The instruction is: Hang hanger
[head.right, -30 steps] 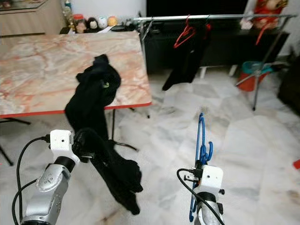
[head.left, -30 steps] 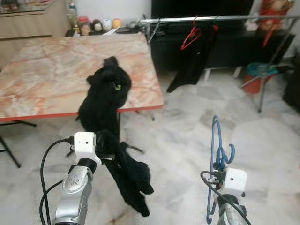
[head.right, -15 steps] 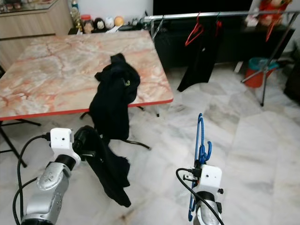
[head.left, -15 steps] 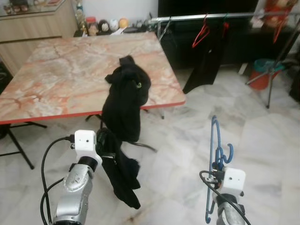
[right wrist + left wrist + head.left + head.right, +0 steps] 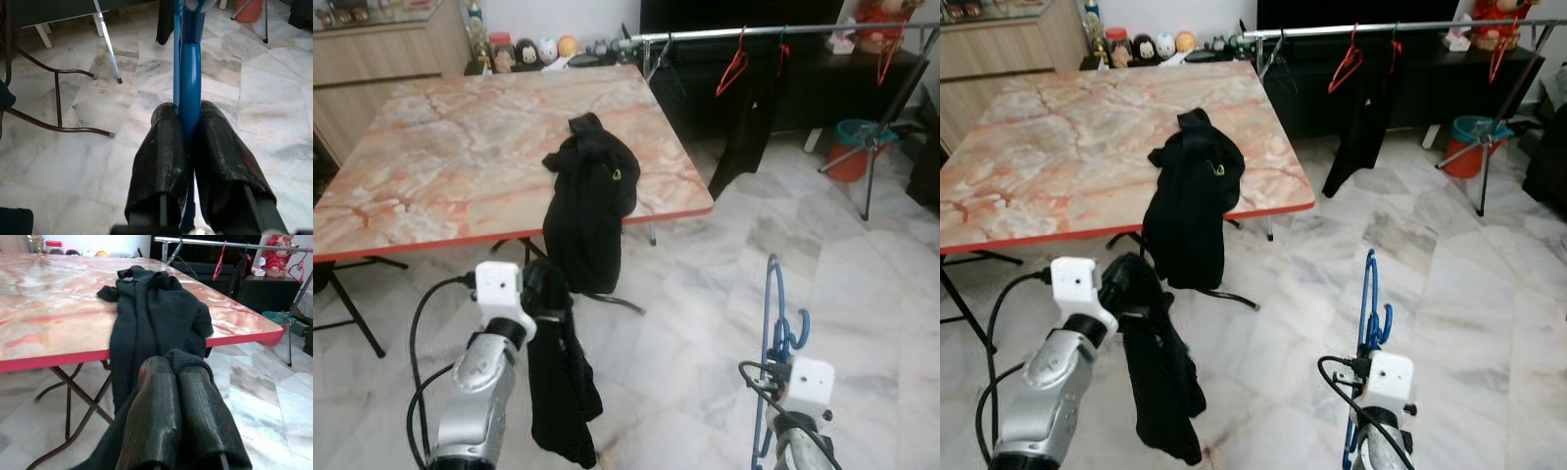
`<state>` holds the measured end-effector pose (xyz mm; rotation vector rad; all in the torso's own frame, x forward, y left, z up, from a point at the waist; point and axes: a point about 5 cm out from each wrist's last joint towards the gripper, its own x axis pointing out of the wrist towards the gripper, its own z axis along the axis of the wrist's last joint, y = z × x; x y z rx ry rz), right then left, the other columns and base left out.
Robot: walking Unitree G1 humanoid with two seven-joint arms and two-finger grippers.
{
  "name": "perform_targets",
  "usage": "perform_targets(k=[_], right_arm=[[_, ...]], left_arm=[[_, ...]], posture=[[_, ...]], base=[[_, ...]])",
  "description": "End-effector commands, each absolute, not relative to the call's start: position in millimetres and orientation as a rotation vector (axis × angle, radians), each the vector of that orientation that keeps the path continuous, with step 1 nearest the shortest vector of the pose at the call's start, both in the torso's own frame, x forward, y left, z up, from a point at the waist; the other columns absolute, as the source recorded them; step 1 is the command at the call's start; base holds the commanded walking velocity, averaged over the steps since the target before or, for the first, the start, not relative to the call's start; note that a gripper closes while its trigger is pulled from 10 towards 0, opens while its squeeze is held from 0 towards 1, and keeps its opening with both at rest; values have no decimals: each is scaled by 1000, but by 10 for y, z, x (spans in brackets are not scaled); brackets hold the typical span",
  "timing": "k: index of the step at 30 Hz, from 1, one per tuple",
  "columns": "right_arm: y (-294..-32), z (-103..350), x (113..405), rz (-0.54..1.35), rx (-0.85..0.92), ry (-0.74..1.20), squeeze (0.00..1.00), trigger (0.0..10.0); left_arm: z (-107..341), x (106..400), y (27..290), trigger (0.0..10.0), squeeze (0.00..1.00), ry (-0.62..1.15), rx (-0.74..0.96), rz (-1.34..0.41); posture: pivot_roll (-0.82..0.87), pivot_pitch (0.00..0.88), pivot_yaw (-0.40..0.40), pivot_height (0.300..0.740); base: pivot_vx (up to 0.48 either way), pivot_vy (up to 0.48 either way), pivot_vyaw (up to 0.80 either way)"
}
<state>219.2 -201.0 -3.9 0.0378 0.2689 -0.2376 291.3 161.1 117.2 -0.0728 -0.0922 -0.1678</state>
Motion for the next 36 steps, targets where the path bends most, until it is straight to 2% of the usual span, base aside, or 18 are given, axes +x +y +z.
perform_targets(k=[1, 6, 8, 14, 21, 36], right_arm=[[-2023, -46, 2198, -243, 41, 265, 0, 10000], [-2034, -81, 2182, -244, 40, 280, 0, 10000], [-2044, -107, 2174, -244, 37, 293, 0, 10000], [-2044, -114, 2175, -244, 38, 293, 0, 10000], [-2045, -132, 2179, -244, 39, 295, 0, 10000], [-2062, -212, 2158, -249, 41, 325, 0, 10000]], left_arm=[[1417, 2958, 1585, 10000, 0, -186, -66, -177], [1625, 3005, 1590, 10000, 0, -257, -66, -166], [1924, 3072, 1580, 10000, 0, -353, -72, -158], [2231, 3115, 1569, 10000, 0, -451, -103, -139], [2579, 3188, 1584, 10000, 0, -541, -91, -129], [2735, 3287, 1570, 10000, 0, -549, -80, -128]], posture=[[-157, 0, 24, 740], [-155, 0, 22, 740], [-153, 0, 22, 740], [-155, 0, 21, 740], [-151, 0, 21, 740], [-142, 0, 22, 740]], base=[[0, 0, 0], [0, 0, 0], [0, 0, 0], [0, 0, 0], [265, 0, 0], [356, 0, 0]])
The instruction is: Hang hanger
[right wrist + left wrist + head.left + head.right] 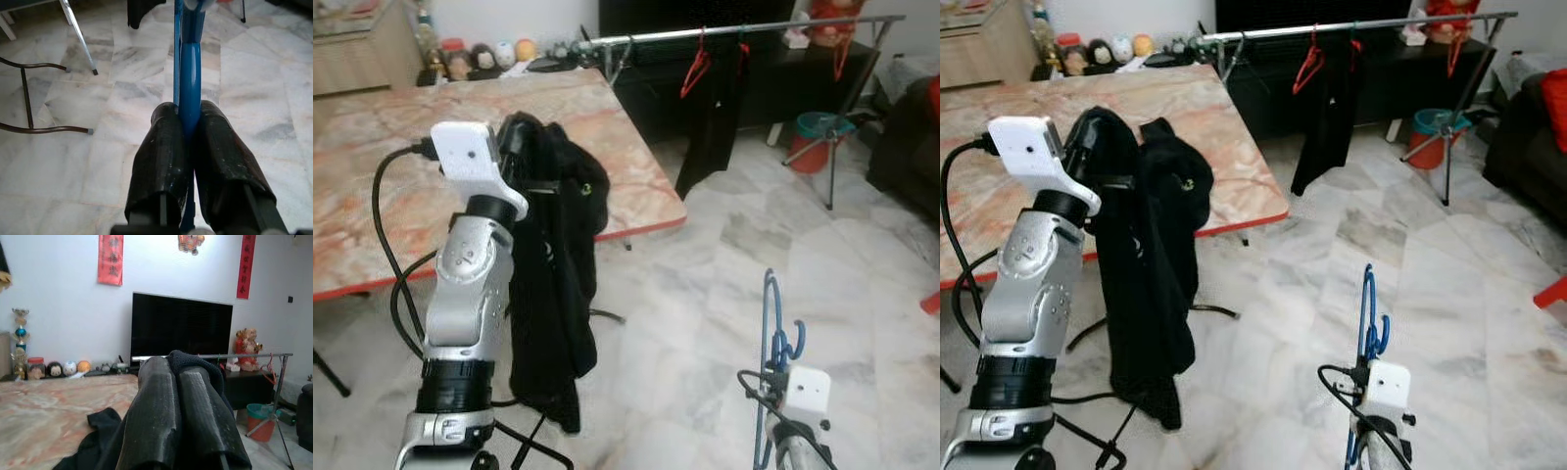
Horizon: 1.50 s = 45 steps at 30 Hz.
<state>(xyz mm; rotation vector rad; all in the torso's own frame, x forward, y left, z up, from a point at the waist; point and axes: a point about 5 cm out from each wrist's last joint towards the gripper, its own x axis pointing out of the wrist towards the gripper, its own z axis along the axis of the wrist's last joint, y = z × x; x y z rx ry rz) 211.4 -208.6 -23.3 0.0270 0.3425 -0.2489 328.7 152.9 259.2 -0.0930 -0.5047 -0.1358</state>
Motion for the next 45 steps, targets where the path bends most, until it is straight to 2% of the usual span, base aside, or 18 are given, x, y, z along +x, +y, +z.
perform_targets(k=[1, 10, 14, 25, 38, 41, 45], right_arm=[[-2061, -217, 2157, -250, 42, 326, 0, 10000], [-2059, -314, 2101, -261, 46, 376, 0, 10000], [-2064, -348, 2085, -265, 49, 392, 0, 10000], [-2046, -395, 2080, -272, 60, 414, 0, 10000], [-2046, -426, 2069, -269, 59, 428, 0, 10000], [-2038, -429, 2066, -268, 60, 428, 0, 10000], [-2026, -438, 2049, -266, 59, 427, 0, 10000]], left_arm=[[2742, 3291, 1572, 10000, 0, -550, -79, -128], [3003, 3385, 1619, 10000, 0, -612, -27, -134], [3316, 3527, 1609, 10000, 0, -665, 11, -157], [3737, 3783, 1596, 10000, 0, -687, 35, -134], [3425, 3910, 1659, 10000, 0, -559, 66, -131], [3318, 3912, 1635, 10000, 0, -524, 64, -174], [2829, 3792, 1591, 10000, 0, -389, 32, -252]], posture=[[-142, 0, 22, 740], [-130, 0, 27, 740], [-115, 0, 32, 740], [-106, 0, 40, 740], [-100, 0, 36, 740], [-109, 0, 41, 740], [-114, 0, 43, 740]], base=[[401, 0, 0], [402, 0, 0], [402, 0, 0], [404, 0, 0], [411, 0, 0], [90, 0, 0], [0, 0, 0]])
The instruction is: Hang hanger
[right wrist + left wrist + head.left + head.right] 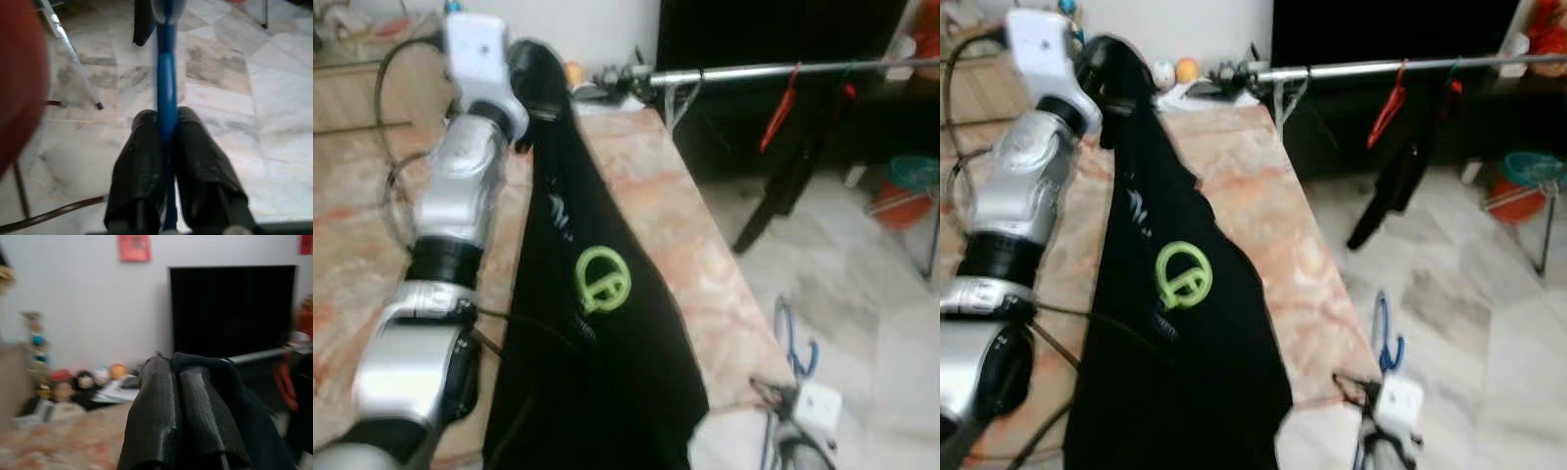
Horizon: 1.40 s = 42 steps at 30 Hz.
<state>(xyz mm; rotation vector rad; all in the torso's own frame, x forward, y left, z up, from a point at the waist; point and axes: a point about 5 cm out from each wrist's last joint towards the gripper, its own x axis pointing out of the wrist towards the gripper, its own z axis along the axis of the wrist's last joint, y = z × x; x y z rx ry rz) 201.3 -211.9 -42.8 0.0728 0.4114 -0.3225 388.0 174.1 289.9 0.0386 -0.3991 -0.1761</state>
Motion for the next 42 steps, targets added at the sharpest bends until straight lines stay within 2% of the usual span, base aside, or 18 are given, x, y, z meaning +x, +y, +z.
perform_targets(k=[1, 5, 15, 16, 17, 18, 19, 22, 28, 36, 42], right_arm=[[-2024, -442, 2043, -263, 57, 429, 0, 10000], [-2026, -447, 2027, -260, 53, 427, 0, 10000], [-2016, -435, 2017, -251, 48, 413, 0, 10000], [-2008, -430, 2021, -248, 47, 410, 0, 10000], [-2003, -426, 2024, -246, 47, 408, 0, 10000], [-1999, -424, 2026, -245, 46, 407, 0, 10000], [-1997, -422, 2029, -243, 46, 407, 0, 10000], [-1991, -414, 2038, -242, 46, 405, 0, 10000], [-1988, -403, 2047, -246, 45, 402, 0, 10000], [-2012, -430, 2024, -247, 48, 420, 0, 10000], [-2030, -460, 2008, -247, 49, 440, 0, 10000]], left_arm=[[2671, 3733, 1573, 10000, 0, -341, 26, -270], [2222, 3495, 1499, 10000, 0, -190, 22, -357], [1892, 3134, 1441, 10000, 0, -43, 42, -447], [1853, 3089, 1434, 10000, 204, -24, 51, -447], [1824, 3049, 1426, 10000, 659, -5, 57, -448], [1805, 3024, 1420, 10000, 659, 8, 61, -450], [1766, 2994, 1411, 10000, 1000, 28, 77, -462], [1673, 2866, 1376, 10000, 1000, 107, 129, -539], [1613, 2791, 1365, 10000, 1000, 166, 194, -624], [1717, 2666, 1456, 10000, 1000, 98, 127, -639], [1751, 2591, 1668, 10000, 1000, 36, 91, -525]], posture=[[-114, 0, 42, 740], [-118, 0, 43, 740], [-118, 0, 42, 740], [-116, 0, 42, 740], [-116, 0, 42, 740], [-116, 0, 42, 740], [-116, 0, 42, 740], [-116, 0, 41, 740], [-111, 0, 40, 740], [-105, 0, 36, 740], [-97, 0, 33, 740]], base=[[0, 0, 0], [0, 0, 0], [0, 0, 0], [0, 0, 0], [0, 0, 0], [0, 0, 0], [0, 0, 0], [0, 0, 0], [0, 0, 0], [0, 0, 0], [0, 0, 0]])
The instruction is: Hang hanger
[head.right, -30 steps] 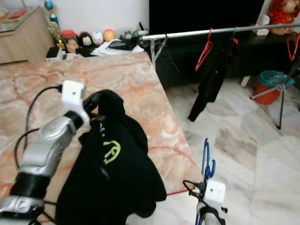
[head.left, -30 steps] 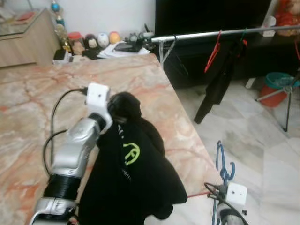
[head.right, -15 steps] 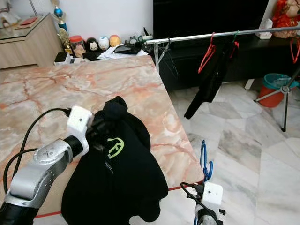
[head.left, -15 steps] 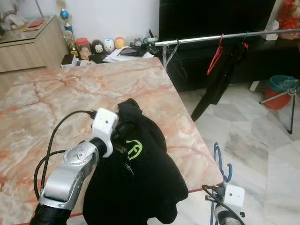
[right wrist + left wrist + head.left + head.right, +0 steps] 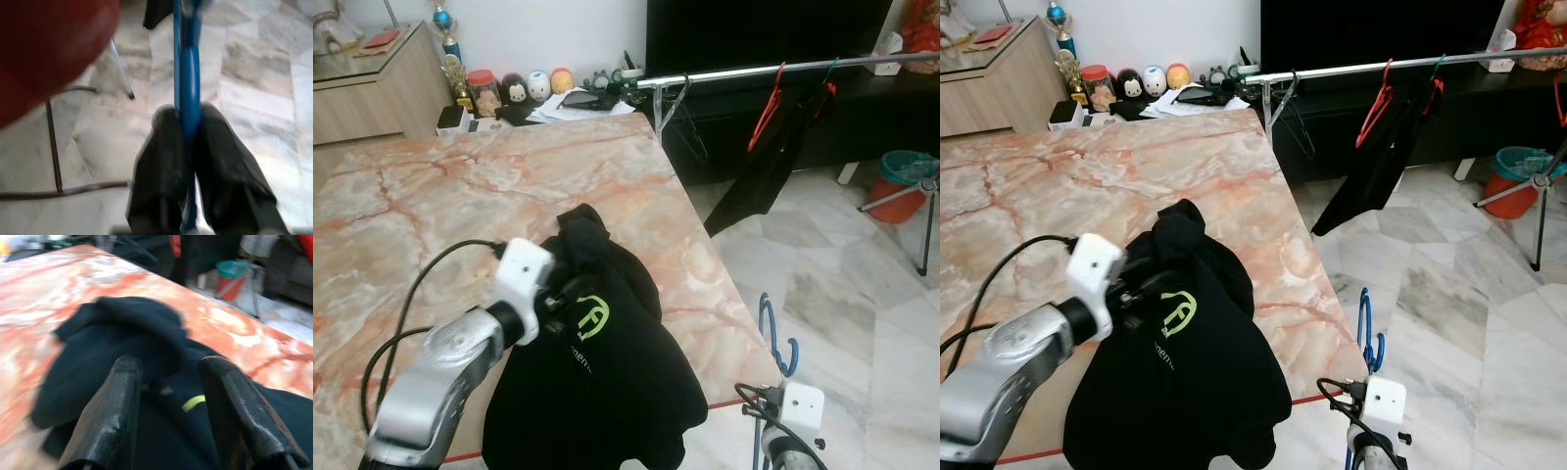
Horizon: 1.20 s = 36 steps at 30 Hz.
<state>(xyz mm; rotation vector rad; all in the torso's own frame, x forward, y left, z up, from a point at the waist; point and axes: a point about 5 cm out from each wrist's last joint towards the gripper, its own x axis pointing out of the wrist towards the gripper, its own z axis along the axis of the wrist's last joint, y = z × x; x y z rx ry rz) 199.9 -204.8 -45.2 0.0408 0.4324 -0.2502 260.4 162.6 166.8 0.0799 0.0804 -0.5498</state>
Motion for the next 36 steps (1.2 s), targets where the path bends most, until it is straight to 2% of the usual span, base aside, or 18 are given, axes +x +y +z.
perform_targets(k=[1, 6, 7, 8, 9, 11, 15, 36], right_arm=[[-2032, -469, 2006, -245, 49, 448, 0, 10000], [-2037, -503, 2005, -239, 51, 477, 0, 10000], [-2046, -509, 2005, -241, 52, 484, 0, 10000], [-2052, -511, 2005, -243, 54, 486, 0, 10000], [-2055, -513, 2005, -244, 54, 488, 0, 10000], [-2064, -530, 2006, -250, 58, 505, 0, 10000], [-2073, -541, 1999, -258, 63, 512, 0, 10000], [-2166, -595, 1898, -267, 67, 544, 0, 10000]], left_arm=[[1778, 2555, 1716, 10000, 1000, 10, 60, -494], [1836, 2474, 1762, 10000, 1000, -66, -8, -428], [1848, 2511, 1788, 10000, 82, -97, -18, -364], [1852, 2531, 1802, 10000, 82, -112, -26, -331], [1855, 2556, 1815, 10000, 0, -127, -47, -296], [1802, 2650, 1868, 10000, 0, -156, -100, -159], [1651, 2660, 1905, 10000, 0, -132, -84, -91], [1521, 2601, 1875, 10000, 0, -121, -114, -53]], posture=[[-92, 0, 30, 740], [-89, 0, 24, 740], [-90, 0, 23, 740], [-90, 0, 23, 740], [-90, 0, 23, 740], [-104, 0, 24, 740], [-117, 0, 21, 740], [-124, 0, 22, 740]], base=[[0, 0, 0], [0, 0, 0], [0, 0, 0], [0, 0, 0], [0, 0, 0], [0, 0, 0], [0, 0, 0], [0, 0, 0]])
